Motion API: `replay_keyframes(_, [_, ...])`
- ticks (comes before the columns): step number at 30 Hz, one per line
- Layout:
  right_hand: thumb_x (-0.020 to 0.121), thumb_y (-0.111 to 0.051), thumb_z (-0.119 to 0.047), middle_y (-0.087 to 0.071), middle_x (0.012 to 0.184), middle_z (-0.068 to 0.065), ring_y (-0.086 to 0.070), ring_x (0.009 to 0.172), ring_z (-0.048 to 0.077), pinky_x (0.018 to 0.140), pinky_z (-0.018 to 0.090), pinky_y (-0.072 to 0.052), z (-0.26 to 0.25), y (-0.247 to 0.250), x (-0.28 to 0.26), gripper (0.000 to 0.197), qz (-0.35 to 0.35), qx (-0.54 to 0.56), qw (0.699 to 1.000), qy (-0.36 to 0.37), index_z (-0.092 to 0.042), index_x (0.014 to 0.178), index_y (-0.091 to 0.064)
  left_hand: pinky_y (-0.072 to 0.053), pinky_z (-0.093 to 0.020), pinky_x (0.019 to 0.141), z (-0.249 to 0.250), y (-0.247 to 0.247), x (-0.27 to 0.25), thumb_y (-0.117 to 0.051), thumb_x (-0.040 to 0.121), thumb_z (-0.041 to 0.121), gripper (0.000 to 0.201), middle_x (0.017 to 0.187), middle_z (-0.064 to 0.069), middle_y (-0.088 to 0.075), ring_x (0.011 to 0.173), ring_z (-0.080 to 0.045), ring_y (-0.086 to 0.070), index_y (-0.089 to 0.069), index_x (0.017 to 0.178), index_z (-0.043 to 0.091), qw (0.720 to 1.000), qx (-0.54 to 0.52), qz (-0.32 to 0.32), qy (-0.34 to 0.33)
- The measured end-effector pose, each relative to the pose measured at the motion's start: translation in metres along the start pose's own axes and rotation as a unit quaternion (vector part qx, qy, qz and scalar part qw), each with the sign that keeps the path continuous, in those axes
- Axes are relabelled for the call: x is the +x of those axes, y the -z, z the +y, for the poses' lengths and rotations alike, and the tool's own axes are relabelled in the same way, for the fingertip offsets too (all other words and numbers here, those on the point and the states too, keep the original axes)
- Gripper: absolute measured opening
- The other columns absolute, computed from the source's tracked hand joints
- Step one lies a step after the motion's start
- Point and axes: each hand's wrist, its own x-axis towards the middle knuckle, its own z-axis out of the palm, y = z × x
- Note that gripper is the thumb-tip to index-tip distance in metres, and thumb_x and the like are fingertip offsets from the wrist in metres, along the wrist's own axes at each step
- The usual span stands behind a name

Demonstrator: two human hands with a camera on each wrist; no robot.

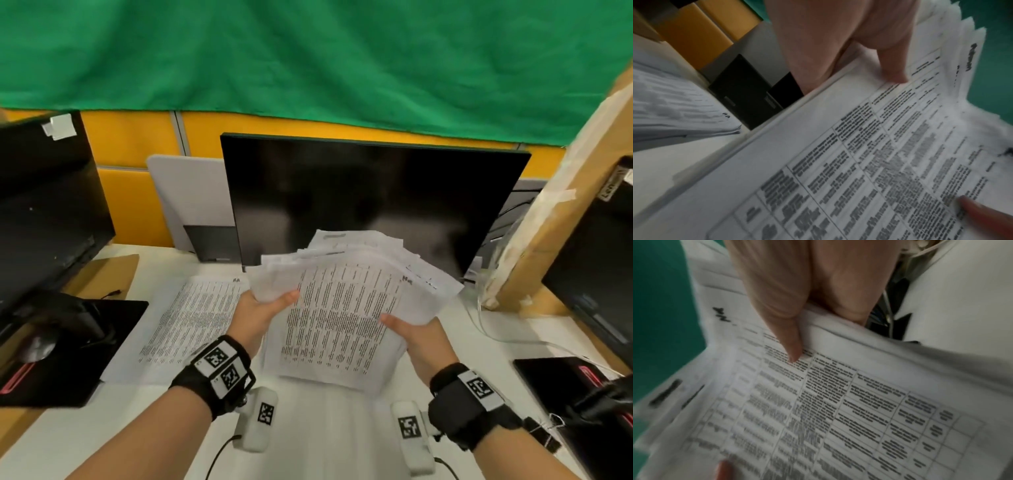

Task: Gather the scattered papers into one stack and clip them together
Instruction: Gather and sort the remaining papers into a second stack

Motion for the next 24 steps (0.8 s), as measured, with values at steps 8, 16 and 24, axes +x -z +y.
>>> replay_keyframes(8, [0.044,-0.088,-0.034,-0.076,0.1,0.003,-0.072,0.094,0.02,0.073,0.03,-0.059,-0.033,0.005,-0.004,0.058,-0.065,-0.064,0.994,0.058,-0.023,0.099,-0.072,-0.054,-0.03,0.083,0.009,0.007,-0.002,-0.086,0.04,0.053,0.06,0.099,-0.001,-0.076,0.092,-0.013,-0.072,-0.077,0.092,0.026,0.993,0.074,-0.082,-0.038])
replay_keyframes(16, [0.066,-0.078,-0.009,-0.077,0.095,0.006,-0.073,0.09,0.024,0.077,0.039,-0.057,-0.032,-0.014,-0.002,0.036,-0.023,-0.06,0.997,0.049,-0.015,0.1,-0.071,-0.052,-0.041,0.091,0.002,-0.001,0.001,-0.089,0.032,0.054,0.079,0.097,-0.008,-0.077,0.095,-0.024,-0.072,-0.072,0.097,0.012,0.999,0.029,-0.012,-0.041])
replay_keyframes(24, [0.08,-0.064,-0.032,-0.06,0.067,-0.003,-0.056,0.066,0.014,0.06,0.022,-0.045,-0.047,-0.022,-0.008,0.019,0.0,-0.076,0.986,0.147,-0.015,0.07,-0.062,-0.053,-0.04,0.09,-0.006,0.004,-0.004,-0.085,0.029,0.062,0.077,0.09,-0.003,-0.078,0.088,-0.017,-0.073,-0.073,0.09,0.018,0.998,0.043,-0.012,-0.038])
